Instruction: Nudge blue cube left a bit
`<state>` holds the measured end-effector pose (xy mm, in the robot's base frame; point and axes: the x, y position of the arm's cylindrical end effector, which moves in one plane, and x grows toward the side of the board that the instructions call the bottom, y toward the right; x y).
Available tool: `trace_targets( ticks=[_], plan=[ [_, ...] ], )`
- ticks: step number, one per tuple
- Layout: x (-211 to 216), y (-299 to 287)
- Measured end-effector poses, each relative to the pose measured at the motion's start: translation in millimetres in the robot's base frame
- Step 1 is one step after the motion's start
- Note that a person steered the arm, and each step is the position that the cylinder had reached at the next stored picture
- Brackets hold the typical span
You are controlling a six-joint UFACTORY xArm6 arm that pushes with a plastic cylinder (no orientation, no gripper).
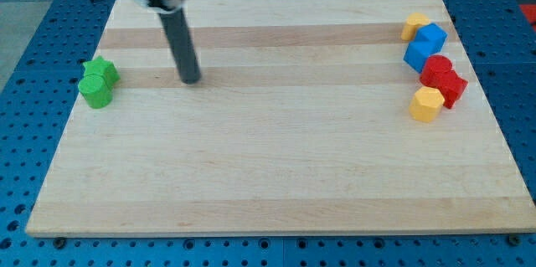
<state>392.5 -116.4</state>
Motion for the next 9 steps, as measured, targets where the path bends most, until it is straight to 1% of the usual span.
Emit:
trace_targets(
  ticks=[1, 2, 3, 4, 5, 7, 8, 9],
  plan=[
    [-3, 6],
    [-53, 14],
    [-122, 61],
    [-179, 130],
    [-200, 200],
    [-195, 378],
    [-159, 443],
    [-101, 441]
  ],
)
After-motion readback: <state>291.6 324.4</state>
